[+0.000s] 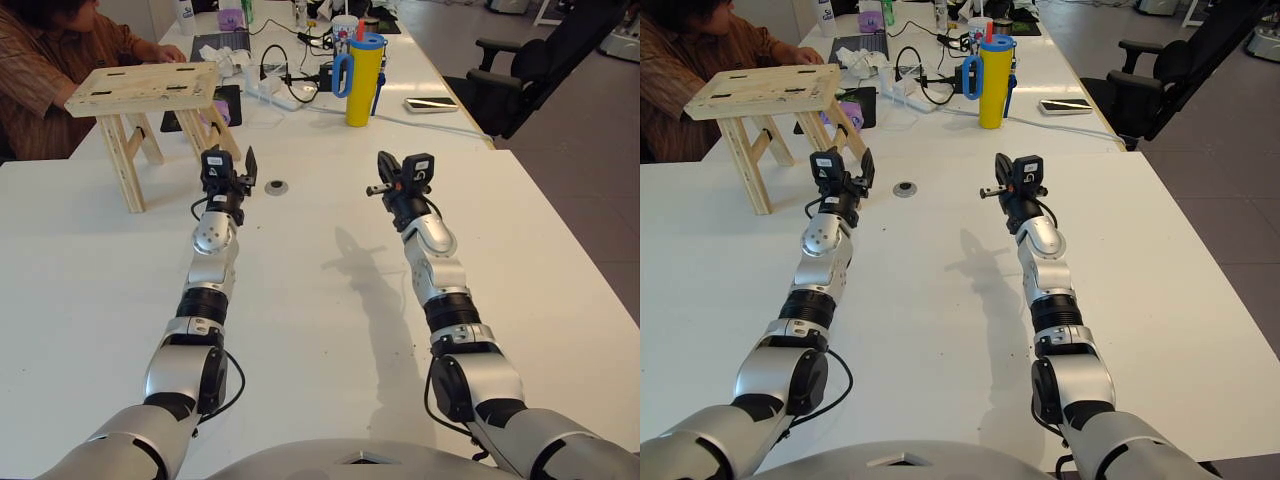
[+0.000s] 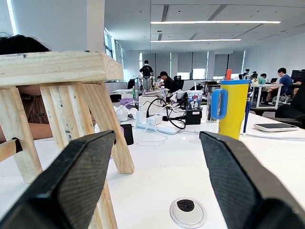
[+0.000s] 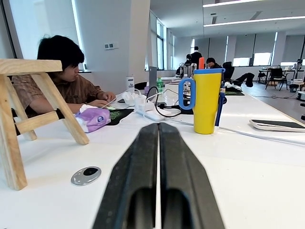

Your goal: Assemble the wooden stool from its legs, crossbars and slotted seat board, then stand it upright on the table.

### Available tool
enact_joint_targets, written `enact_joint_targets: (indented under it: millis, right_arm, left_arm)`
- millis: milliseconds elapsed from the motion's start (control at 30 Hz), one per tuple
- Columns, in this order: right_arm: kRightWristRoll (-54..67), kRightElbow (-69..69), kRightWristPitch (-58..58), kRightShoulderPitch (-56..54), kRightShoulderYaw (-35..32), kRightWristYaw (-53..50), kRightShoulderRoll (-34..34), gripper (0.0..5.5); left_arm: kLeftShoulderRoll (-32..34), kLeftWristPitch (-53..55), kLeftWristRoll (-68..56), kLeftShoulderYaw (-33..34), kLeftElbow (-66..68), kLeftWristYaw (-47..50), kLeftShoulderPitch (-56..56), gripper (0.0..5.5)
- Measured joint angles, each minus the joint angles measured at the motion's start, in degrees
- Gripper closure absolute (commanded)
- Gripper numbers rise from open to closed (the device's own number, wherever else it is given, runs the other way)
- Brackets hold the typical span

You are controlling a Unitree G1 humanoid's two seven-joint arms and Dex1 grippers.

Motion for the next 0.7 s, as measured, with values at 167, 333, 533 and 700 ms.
enact_joint_targets:
  millis: [167, 333, 533, 700]
  right_arm:
    - [0.00, 0.09, 0.00, -0.17, -0.02, 0.04, -0.06, 5.50]
    - [0.02, 0.08, 0.01, -0.22, -0.06, 0.06, -0.07, 5.50]
    - [0.03, -0.02, 0.02, -0.23, -0.73, -0.64, -0.37, 5.50]
    - [0.01, -2.25, 0.05, -0.17, -1.52, -1.68, -1.20, 5.50]
  left_arm:
    - [0.01, -0.02, -0.05, 0.05, 0.00, -0.33, 0.00, 2.21]
    - [0.00, -0.02, -0.03, 0.03, -0.05, -0.32, 0.23, 2.21]
    - [0.02, -0.05, -0.02, -0.01, 0.55, -0.84, 0.16, 2.21]
    - [0.01, 0.02, 0.00, -0.16, 0.51, -1.34, -0.06, 2.21]
